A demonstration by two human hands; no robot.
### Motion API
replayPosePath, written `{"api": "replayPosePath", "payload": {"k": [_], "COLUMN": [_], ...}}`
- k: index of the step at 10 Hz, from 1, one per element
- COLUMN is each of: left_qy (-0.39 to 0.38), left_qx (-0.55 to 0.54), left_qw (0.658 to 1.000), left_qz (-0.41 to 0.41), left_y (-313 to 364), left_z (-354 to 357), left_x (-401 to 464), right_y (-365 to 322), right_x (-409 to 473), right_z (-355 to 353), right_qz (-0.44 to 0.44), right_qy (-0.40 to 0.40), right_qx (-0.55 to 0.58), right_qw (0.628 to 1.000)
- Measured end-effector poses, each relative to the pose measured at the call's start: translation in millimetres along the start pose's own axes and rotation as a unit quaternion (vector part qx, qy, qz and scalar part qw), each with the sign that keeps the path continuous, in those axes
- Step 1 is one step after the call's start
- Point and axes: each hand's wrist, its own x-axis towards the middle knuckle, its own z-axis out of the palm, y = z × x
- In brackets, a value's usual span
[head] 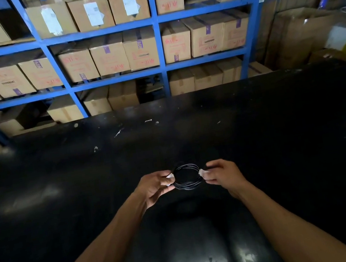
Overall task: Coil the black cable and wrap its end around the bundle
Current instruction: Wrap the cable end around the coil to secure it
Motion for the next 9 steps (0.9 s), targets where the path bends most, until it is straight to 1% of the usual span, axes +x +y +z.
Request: {"api": "replayPosePath", "payload": {"k": [1,2,3,4,5,6,7,8,9], "left_qy": [0.020,0.044,0.071,0.105,0.138,0.171,0.180,0.191,0.227], "left_qx": [0.056,0.087,0.105,0.141,0.167,0.181,0.191,0.209,0.281], "left_qw": [0.998,0.994,0.989,0.981,0.973,0.966,0.963,0.958,0.932], "left_qz": [-0.036,-0.058,-0.079,-0.087,-0.075,-0.066,-0.062,-0.044,0.005], "left_y": [-16,-33,-48,-65,-84,-98,-107,-104,-110], "left_z": [-7,-12,-16,-21,-26,-32,-36,-34,-44], "left_x": [10,21,33,44,52,57,56,46,11], "right_y": [19,41,58,73,87,94,101,107,116], "right_x": [14,30,42,52,60,65,65,61,33], "right_z": [5,12,22,30,34,40,42,38,22], "right_qz": [0.039,0.052,0.036,0.008,0.029,0.050,0.050,0.038,0.035], "right_qy": [0.021,0.048,0.063,0.047,0.026,-0.001,-0.023,-0.027,0.014], "right_qx": [-0.043,-0.128,-0.233,-0.331,-0.374,-0.373,-0.381,-0.403,-0.376], "right_qw": [0.998,0.989,0.970,0.942,0.927,0.927,0.923,0.914,0.926]}}
